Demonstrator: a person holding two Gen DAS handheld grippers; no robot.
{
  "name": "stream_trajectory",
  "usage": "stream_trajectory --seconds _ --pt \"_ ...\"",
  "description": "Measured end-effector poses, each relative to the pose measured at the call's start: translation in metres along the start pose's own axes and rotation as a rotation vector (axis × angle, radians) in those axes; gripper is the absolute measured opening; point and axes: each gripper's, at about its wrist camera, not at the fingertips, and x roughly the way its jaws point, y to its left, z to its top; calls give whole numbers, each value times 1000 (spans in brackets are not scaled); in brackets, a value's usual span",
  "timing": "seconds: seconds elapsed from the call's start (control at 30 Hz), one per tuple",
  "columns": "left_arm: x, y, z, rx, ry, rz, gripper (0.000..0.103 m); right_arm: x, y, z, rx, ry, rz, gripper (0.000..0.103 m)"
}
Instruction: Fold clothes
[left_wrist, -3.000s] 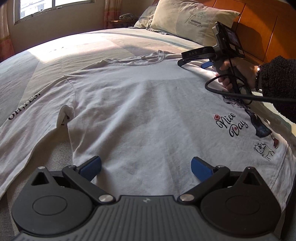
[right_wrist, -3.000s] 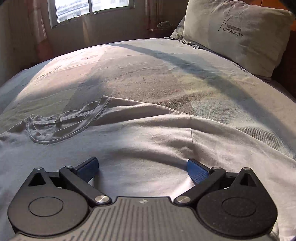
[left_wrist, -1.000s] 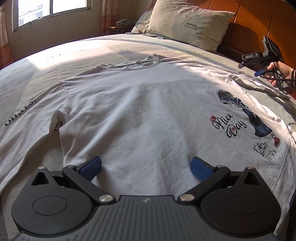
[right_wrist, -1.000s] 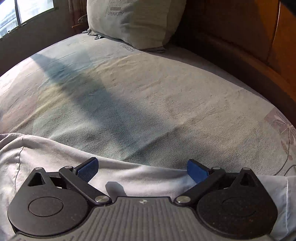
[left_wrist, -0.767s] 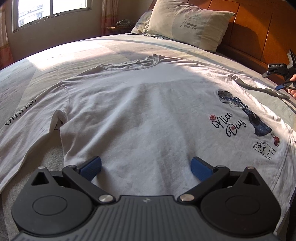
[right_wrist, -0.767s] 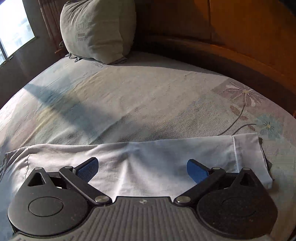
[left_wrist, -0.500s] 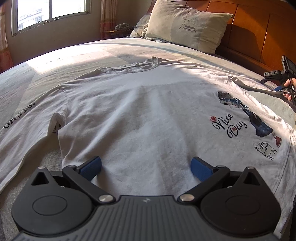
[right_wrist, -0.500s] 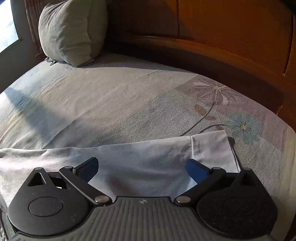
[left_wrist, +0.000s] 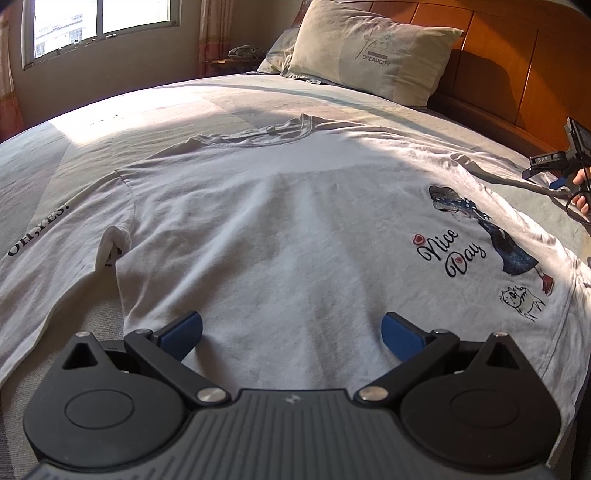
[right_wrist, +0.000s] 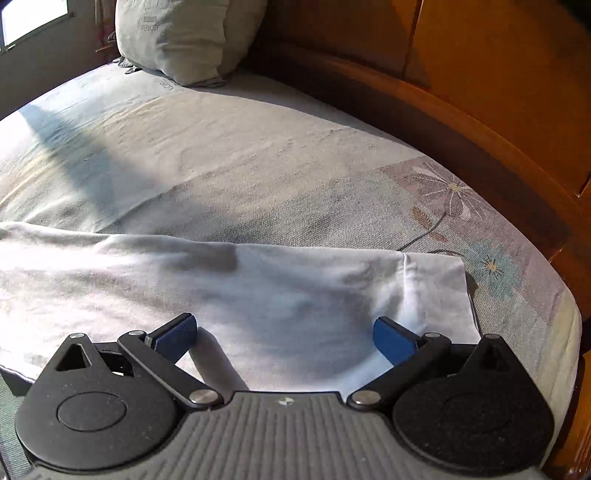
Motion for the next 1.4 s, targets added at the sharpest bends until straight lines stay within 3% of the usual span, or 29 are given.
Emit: stream_trajectory --seconds 0.07,0.13,0.33,0.4,0.53,0.6,0.7,0.87,0.93,1.0,1.07,1.2,1.33,1.4 --pt "0 1 0 -5 0 -2 102 -6 0 0 54 1 -23 103" --pt "0 1 0 -8 -3 -4 102 -15 16 3 38 -2 12 103" --pt "1 0 -1 0 2 6 102 -28 125 16 -119 -19 268 103" --pt "2 0 -1 -2 2 6 102 -22 162 14 -182 -15 299 103" --pt "-1 2 -1 -8 -2 3 102 -6 198 -4 -266 47 280 103" --pt "-2 2 0 -12 -5 1 102 -11 196 -21 -316 17 267 103" --pt "-3 3 0 -18 -8 -1 102 -21 190 -25 -330 42 252 103" --pt "-1 4 0 -22 -5 -2 102 -18 204 18 -176 61 256 103" --pt "1 2 -1 -10 1 5 102 2 225 32 -133 128 252 103" --pt "2 2 -1 -6 3 6 102 27 247 38 -149 172 193 103" --pt "1 2 -1 -8 3 1 102 42 265 45 -207 125 140 103" --pt "2 2 -1 -10 7 -1 102 67 263 69 -117 77 119 103" --pt "-2 1 -1 -12 0 -4 102 59 263 74 -97 75 136 103" --pt "-5 2 0 -16 -13 -9 102 41 274 69 -115 93 197 103"
